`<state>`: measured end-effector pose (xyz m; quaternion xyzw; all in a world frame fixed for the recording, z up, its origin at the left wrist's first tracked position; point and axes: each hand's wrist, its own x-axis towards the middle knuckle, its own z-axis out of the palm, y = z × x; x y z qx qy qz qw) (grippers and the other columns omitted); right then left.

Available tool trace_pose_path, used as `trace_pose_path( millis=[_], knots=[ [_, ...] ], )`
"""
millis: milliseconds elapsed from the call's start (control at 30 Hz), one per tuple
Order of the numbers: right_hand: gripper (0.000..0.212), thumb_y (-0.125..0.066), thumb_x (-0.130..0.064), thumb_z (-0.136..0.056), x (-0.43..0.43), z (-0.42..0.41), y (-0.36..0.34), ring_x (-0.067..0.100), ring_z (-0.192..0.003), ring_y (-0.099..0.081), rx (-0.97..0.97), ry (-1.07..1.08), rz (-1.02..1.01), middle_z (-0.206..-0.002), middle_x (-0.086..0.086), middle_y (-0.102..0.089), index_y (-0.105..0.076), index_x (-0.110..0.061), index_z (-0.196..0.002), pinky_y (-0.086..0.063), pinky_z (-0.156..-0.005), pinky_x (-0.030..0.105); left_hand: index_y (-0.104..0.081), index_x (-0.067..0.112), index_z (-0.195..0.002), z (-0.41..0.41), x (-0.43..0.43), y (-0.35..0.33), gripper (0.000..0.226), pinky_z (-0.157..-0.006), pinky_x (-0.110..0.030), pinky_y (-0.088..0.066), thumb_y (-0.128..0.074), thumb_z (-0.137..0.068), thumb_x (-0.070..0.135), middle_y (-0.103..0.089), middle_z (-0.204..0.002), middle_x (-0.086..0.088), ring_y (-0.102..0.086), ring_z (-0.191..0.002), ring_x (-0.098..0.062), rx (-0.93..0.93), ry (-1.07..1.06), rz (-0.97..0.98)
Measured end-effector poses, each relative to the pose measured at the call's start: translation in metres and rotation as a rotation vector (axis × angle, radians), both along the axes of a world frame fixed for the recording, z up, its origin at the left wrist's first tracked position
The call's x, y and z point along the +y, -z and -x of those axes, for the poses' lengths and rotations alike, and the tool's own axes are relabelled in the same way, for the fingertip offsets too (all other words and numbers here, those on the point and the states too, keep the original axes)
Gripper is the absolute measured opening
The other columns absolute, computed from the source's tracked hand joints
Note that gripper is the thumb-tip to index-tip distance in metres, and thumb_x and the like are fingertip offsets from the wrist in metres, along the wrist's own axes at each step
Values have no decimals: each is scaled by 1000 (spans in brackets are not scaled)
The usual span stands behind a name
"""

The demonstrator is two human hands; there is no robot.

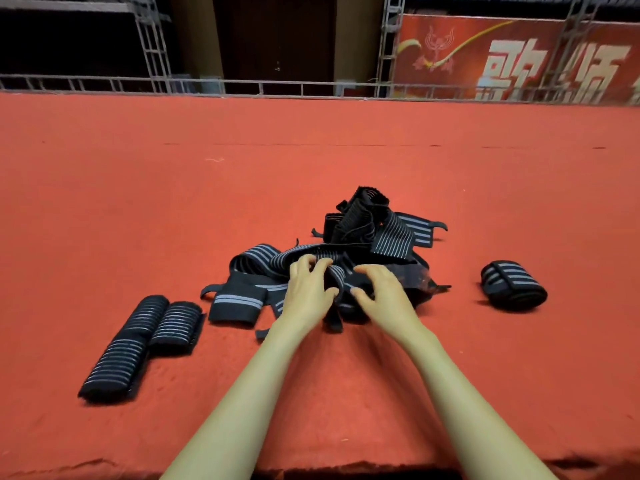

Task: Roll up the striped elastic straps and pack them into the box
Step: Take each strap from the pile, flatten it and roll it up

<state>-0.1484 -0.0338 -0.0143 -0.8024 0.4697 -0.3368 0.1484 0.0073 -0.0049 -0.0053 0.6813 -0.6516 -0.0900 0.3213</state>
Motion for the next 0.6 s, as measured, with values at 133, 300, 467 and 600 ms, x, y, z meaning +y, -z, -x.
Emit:
trace_pose_path(
  millis=[133, 300, 467, 600],
  knots=[
    [41, -57, -17, -92, -6, -16, 14, 19, -119, -50, 72, -118, -49, -125, 2, -60, -54, -16, -133, -34, -102, 26, -62, 19, -119, -12, -7, 11, 29, -98, -28, -32, -57, -91, 27, -50, -122, 0, -37, -118, -20, 31, 1, -24],
    [47, -46, -24, -98, -2, -13, 36, 15, -123, -48, 92, -92, -162, -128, 0, -56, -37, -24, -145, -35, -105, 28, -66, 15, -89, -28, 9, 21, 14, -77, -26, -35, -55, -92, 22, -62, -90, 3, -51, -94, -18, 84, -19, 64],
    [43, -42, -18, -100, -4, -6, 44, 14, -143, -25, 124, -111, -222, -148, 5, -41, -41, -22, -143, -21, -115, 27, -67, 20, -87, -42, 70, 33, 8, -77, -16, -35, -60, -91, 19, -64, -84, 14, -52, -85, -9, 123, 75, 81],
    [38, -41, -24, -102, -2, -6, 42, 15, -144, -23, 138, -138, -227, -145, 2, -45, -47, -16, -138, -17, -113, 25, -69, 25, -85, -43, 112, 43, 10, -71, -15, -32, -61, -89, 28, -59, -76, 23, -51, -81, -7, 86, 56, 58]
  ],
)
